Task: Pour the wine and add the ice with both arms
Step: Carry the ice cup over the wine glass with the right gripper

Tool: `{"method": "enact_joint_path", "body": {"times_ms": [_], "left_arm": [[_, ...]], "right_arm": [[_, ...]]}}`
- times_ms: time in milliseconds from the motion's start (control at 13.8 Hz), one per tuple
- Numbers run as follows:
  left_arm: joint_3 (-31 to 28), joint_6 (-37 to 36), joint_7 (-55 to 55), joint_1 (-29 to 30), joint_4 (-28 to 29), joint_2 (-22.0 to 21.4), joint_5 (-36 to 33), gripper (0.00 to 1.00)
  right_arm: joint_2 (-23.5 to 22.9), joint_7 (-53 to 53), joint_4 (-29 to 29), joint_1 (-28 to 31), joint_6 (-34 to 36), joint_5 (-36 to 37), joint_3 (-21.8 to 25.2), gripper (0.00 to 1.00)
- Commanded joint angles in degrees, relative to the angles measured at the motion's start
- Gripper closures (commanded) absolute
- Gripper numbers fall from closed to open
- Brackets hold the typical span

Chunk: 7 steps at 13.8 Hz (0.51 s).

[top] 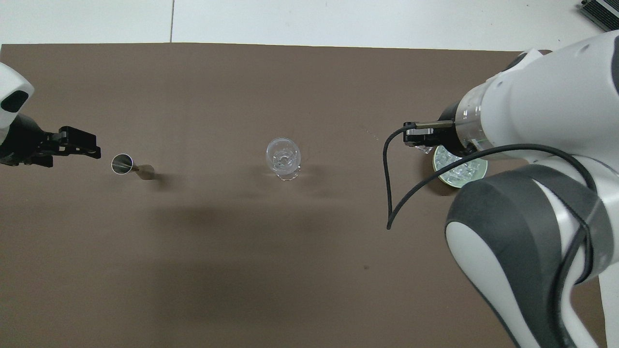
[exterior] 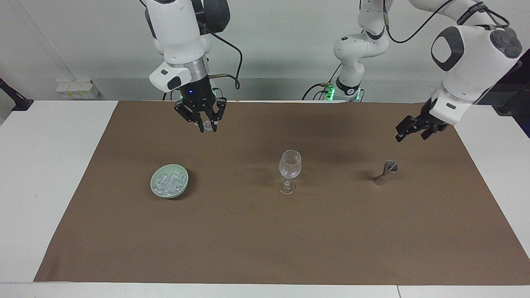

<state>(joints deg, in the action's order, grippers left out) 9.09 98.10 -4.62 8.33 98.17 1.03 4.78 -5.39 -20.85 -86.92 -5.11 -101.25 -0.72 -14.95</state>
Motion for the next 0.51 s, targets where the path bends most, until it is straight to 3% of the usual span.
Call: {"method": "enact_joint_path", "body": {"times_ms": [0, 434], "left_arm": [[-0.8, -3.0, 2.6, -0.7, 0.1, -3.8, -1.5, 0.0], [-0.5, -11.7, 2.6, -1.1, -4.6, -6.0, -5.3, 0.0]], "right_arm": [[-4.4, -5.3, 6.5, -3.3, 3.1, 1.0, -0.2, 1.0], [-12.8, -16.3, 15.6, -10.3, 3.1, 2.4, -0.1, 1.0]]}}
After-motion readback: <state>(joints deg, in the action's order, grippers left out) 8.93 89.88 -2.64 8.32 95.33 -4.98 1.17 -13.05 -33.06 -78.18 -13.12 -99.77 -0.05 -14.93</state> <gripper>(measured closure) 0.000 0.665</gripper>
